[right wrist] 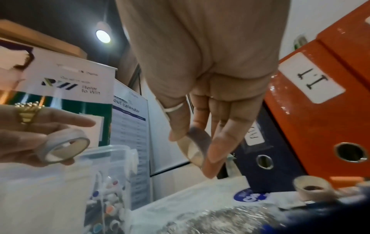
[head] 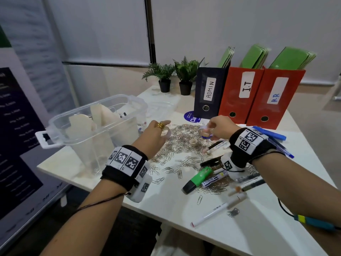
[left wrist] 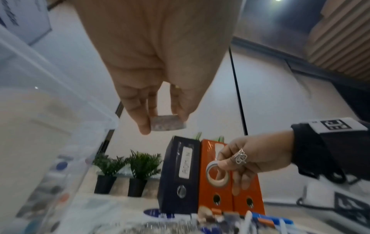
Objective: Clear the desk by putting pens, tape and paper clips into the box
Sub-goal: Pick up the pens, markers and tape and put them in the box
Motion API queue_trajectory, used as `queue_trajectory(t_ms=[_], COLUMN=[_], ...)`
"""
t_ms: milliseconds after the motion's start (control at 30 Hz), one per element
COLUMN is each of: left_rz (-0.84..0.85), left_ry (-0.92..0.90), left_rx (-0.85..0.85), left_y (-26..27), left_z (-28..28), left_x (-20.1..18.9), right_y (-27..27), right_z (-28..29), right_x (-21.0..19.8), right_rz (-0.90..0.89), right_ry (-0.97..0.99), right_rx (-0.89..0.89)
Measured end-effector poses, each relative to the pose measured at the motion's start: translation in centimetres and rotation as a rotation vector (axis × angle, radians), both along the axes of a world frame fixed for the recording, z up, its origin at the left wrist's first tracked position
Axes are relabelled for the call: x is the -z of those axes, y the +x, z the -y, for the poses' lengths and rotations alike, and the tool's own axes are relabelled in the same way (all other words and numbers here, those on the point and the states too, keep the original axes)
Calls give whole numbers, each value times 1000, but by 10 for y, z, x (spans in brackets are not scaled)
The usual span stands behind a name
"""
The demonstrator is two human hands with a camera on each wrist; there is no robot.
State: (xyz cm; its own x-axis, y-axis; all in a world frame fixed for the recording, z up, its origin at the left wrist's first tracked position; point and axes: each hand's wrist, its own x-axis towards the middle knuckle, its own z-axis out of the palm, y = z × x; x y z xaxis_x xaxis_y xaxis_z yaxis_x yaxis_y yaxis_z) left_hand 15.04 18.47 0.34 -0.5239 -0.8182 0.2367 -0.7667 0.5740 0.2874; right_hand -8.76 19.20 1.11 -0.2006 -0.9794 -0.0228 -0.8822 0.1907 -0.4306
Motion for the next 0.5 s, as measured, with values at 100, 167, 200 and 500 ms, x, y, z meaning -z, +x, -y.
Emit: queue_trajectory(t_ms=[100,167,200,500], left_rz=[-178,-259,-293,-346], left_ry=[-57,-132,-178,-227], left_rx=[-69,-141,-183,-722], left_y=[15,30,40,156], left_z=[0,-1,-1,39], left_x=[-20,-33,-39,-59], right_y=[16,31,42,194], right_z=[6,10,14,51], right_x=[-11,-19,-25,-76], right_rz=[135,271,300,437], right_ry=[-83,-122,-156,-374], right_rx=[-32,-92,-138,-540])
